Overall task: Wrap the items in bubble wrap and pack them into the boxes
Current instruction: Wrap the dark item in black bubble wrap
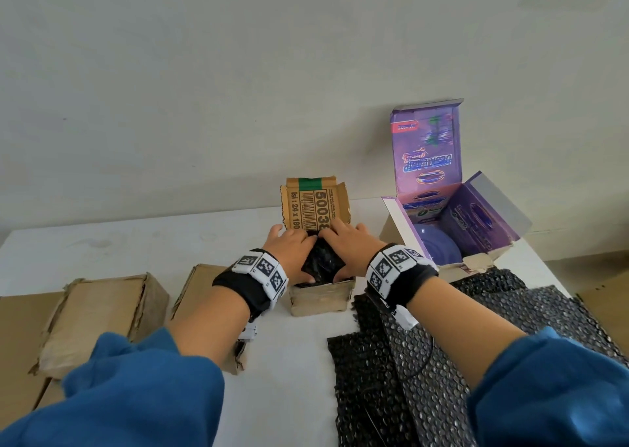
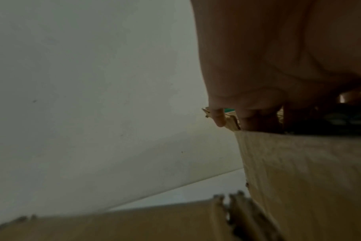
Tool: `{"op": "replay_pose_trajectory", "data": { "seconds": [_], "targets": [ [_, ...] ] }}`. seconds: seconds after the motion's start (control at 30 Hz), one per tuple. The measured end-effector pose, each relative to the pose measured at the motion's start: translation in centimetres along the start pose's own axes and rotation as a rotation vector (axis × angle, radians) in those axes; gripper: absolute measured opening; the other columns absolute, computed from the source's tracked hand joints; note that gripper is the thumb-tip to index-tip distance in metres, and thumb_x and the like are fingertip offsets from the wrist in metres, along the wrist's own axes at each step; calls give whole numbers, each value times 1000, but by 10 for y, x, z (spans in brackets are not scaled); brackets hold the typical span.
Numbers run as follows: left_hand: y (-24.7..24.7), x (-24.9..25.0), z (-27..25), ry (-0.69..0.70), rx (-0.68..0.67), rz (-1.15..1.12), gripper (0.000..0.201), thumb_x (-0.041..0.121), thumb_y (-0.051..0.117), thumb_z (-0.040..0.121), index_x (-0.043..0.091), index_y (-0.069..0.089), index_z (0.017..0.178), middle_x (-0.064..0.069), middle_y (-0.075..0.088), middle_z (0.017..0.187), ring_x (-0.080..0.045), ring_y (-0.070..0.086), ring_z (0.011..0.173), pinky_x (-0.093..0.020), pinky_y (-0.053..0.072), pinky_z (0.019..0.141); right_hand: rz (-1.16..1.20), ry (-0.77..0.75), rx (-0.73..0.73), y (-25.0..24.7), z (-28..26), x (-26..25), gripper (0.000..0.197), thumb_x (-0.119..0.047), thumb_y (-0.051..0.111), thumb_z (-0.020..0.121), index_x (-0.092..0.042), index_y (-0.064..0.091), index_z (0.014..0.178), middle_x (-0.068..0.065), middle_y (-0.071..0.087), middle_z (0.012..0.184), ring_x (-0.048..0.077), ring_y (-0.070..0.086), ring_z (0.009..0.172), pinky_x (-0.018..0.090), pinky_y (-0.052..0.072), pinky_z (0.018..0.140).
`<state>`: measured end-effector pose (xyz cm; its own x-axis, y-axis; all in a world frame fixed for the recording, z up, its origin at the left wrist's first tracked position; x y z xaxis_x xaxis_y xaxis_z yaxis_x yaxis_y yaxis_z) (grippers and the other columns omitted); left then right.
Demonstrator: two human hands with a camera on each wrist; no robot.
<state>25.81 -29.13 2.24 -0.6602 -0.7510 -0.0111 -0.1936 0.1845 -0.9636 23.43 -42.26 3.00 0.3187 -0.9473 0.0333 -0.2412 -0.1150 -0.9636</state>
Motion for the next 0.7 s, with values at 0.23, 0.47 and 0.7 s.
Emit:
{"op": "replay_pose_trajectory", "data": {
  "seconds": [0.23, 0.47, 0.7],
  "targets": [
    [-5, -8, -2, 12, -49, -134, 72, 50, 65, 80, 25, 31, 139, 2, 51, 134, -20, 48, 122, -41, 26, 105, 127, -15, -37, -4, -2, 8, 78, -40, 78, 71, -21, 37, 134, 2, 40, 134, 23, 40, 125, 46, 32, 102],
    [7, -5, -6, 26, -50, 31, 78, 51, 56, 86, 32, 15, 149, -4, 28, 146, -22, 26, 134, -39, 22, 106, -124, -12, 58, -2, -6, -7, 68, -41, 71, 77, -13, 44, 133, 8, 37, 131, 25, 40, 122, 40, 33, 104],
    [7, -3, -11, -7, 50, 41, 80, 52, 59, 84, 32, 15, 149, -5, 34, 137, -22, 34, 127, -39, 23, 106, -37, 49, 73, 2, -16, -8, 58, -24, 67, 81, -9, 39, 129, 8, 41, 131, 26, 42, 123, 45, 22, 111]
  ]
}}
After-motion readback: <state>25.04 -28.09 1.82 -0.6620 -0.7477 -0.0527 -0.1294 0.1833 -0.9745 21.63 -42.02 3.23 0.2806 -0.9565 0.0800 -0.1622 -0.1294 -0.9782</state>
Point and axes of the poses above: each hand's wrist, its own z-axis towards the middle knuckle, its own y-axis out of the palm, x = y × z, the point moved 3 cm from there along z, towards the middle knuckle
